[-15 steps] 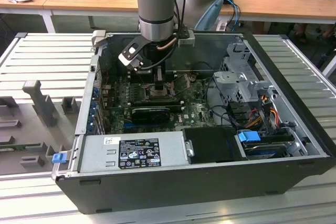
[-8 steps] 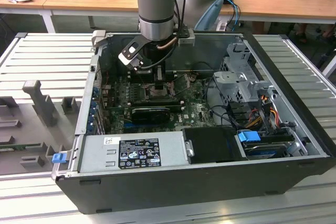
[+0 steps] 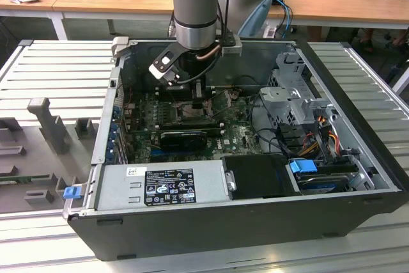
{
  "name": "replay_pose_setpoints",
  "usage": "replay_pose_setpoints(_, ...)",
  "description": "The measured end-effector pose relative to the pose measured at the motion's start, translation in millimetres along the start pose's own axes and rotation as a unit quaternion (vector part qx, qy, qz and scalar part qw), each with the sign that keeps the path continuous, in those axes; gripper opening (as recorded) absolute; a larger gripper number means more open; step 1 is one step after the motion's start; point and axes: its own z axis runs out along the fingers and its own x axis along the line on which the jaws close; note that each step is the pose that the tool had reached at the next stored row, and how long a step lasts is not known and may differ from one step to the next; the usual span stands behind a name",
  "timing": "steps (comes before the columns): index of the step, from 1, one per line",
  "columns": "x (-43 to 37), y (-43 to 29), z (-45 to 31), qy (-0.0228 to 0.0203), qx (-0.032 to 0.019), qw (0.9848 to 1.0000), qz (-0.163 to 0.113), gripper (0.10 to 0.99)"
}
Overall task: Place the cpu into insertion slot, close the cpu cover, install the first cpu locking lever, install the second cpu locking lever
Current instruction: 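Close the cpu cover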
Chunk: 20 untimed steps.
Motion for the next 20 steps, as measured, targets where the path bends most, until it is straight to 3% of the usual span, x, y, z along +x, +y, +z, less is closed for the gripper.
replay_pose_setpoints(4, 0.1, 0.5, -6.8, 0.0001, 0.0, 1.0, 0.0, 0.106)
replay_pose_setpoints(8, 0.3, 1.2, -21.3, 0.0001, 0.0, 1.0, 0.0, 0.106)
replay_pose_setpoints(11, 0.4, 5.3, -23.1, 0.0001, 0.0, 1.0, 0.0, 0.106)
replay_pose_setpoints(15, 0.7, 6.9, -32.9, 0.0001, 0.0, 1.0, 0.0, 0.106)
replay_pose_setpoints(20, 1.0, 27.4, -31.6, 0.0001, 0.0, 1.0, 0.0, 0.106)
